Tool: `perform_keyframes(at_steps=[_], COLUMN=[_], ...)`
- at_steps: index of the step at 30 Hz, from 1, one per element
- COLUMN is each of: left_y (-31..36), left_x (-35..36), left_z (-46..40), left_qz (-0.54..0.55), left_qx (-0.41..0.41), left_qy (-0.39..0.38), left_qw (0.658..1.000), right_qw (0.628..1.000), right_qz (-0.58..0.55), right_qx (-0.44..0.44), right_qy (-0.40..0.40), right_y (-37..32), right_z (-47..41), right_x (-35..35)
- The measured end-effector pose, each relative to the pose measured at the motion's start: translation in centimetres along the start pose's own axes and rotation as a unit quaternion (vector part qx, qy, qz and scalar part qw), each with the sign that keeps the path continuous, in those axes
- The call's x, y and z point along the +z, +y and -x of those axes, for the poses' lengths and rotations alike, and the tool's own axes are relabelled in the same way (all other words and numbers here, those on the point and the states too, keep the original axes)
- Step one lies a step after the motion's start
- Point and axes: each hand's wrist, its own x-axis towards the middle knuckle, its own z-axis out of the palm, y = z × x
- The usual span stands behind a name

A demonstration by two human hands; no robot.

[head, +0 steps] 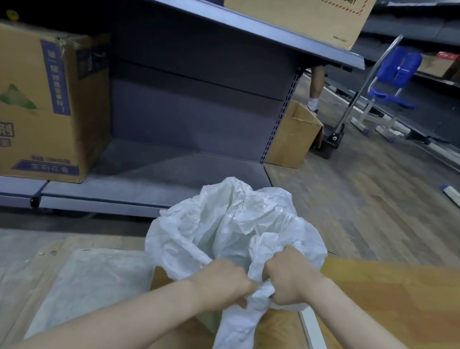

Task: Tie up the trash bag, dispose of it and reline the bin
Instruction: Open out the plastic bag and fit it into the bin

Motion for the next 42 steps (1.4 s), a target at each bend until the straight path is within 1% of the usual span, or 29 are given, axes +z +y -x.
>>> perform_keyframes(at_steps=[1,2,4,6,8,10,11,12,13,14,15,16,18,19,20,21,24,28,30,31,33,34,35,36,37,38,39,41,42], left_y=[-0.6,-1.2,-2.3,-2.4,-1.8,-0.6,-0.2,-0.1,-0.1,-0.3,-0.6,-0.8,-1.4,-1.6,-1.7,-1.7,-1.3,-0.9,-1.4,-1.8,-1.9,-1.6,-1.0,-0.3,0.2,0.6,0.8,0.9,1.0], left_x=[0.0,0.2,0.4,-0.4,-0.3,-0.3,0.1,0.6,0.8,1.2,1.4,1.4,1.0,0.9,1.2,1.2,0.8,-0.7,-1.9,-2.3,-2.8,-3.1,-2.7,-1.8,-0.4,0.0,0.4,1.3,1.3], left_z=[0.1,0.0,-0.2,0.3,0.3,0.4,0.3,0.4,0.5,0.9,1.2,1.4,1.8,1.8,1.6,1.5,0.7,0.2,0.2,0.2,0.1,-0.1,-0.4,-0.8,-1.2,-1.2,-1.1,-1.5,-1.5], left_qz=[0.011,0.011,0.024,0.023,0.047,0.073,0.060,0.034,0.010,-0.006,-0.009,-0.001,-0.008,-0.012,-0.024,-0.036,-0.043,-0.028,0.031,0.094,0.238,0.267,0.257,0.213,0.142,0.079,0.050,0.015,0.009], left_qx=[0.029,0.034,0.001,-0.011,-0.018,-0.037,-0.049,-0.057,-0.059,-0.058,-0.060,-0.059,-0.044,-0.042,-0.038,-0.040,-0.035,-0.036,-0.059,-0.078,-0.115,-0.124,-0.128,-0.129,-0.130,-0.129,-0.145,-0.140,-0.136], left_qy=[-0.009,-0.014,-0.025,-0.035,-0.010,0.018,0.027,0.030,0.028,0.028,0.025,0.029,0.045,0.032,0.024,0.000,-0.012,-0.062,-0.091,-0.110,-0.148,-0.138,-0.122,-0.094,-0.036,-0.022,-0.007,0.058,0.038], left_qw=[0.999,0.999,0.999,0.999,0.999,0.996,0.997,0.997,0.998,0.998,0.998,0.998,0.998,0.999,0.999,0.999,0.998,0.997,0.994,0.986,0.953,0.946,0.950,0.964,0.981,0.988,0.988,0.988,0.990], right_qw=[1.000,1.000,0.999,0.995,0.990,0.985,0.984,0.969,0.946,0.929,0.926,0.938,0.968,0.971,0.967,0.961,0.959,0.961,0.967,0.968,0.971,0.973,0.973,0.974,0.975,0.977,0.979,0.982,0.982], right_qz=[-0.013,-0.020,-0.019,-0.033,-0.022,-0.094,-0.159,-0.248,-0.322,-0.367,-0.371,-0.334,-0.203,-0.157,-0.155,-0.181,-0.206,-0.220,-0.213,-0.215,-0.213,-0.209,-0.210,-0.209,-0.205,-0.198,-0.191,-0.184,-0.183], right_qx=[0.008,0.007,-0.004,0.021,0.038,0.014,0.010,0.008,0.008,0.015,0.032,0.051,0.069,0.067,0.062,0.062,0.078,0.074,0.054,0.046,0.038,0.034,0.032,0.036,0.038,0.035,0.036,0.037,0.040], right_qy=[0.007,0.024,0.044,0.097,0.136,0.141,0.086,0.015,-0.032,-0.050,-0.060,-0.073,-0.133,-0.167,-0.191,-0.198,-0.178,-0.152,-0.130,-0.118,-0.104,-0.095,-0.088,-0.083,-0.079,-0.067,-0.055,-0.019,-0.002], right_y=[-0.3,-0.8,-1.7,-2.0,-3.2,-3.8,-3.4,-2.4,-1.0,0.5,1.9,3.0,3.3,2.9,2.2,1.6,2.0,2.4,1.9,1.6,0.9,0.6,0.5,0.3,0.3,0.1,0.1,0.1,0.0], right_z=[0.2,0.4,0.8,0.5,0.6,1.3,1.3,1.6,1.8,2.2,2.4,2.5,2.1,2.0,1.8,1.7,1.9,2.5,2.3,2.0,1.3,1.0,0.6,0.3,-0.1,0.0,0.1,0.5,0.7], right_x=[0.2,0.5,0.7,1.1,1.1,0.3,-0.1,-0.6,-0.9,-1.2,-1.1,-1.1,0.0,0.6,1.0,1.5,2.4,3.2,3.0,2.5,1.3,0.7,0.4,0.4,0.6,0.6,0.8,1.2,1.4])
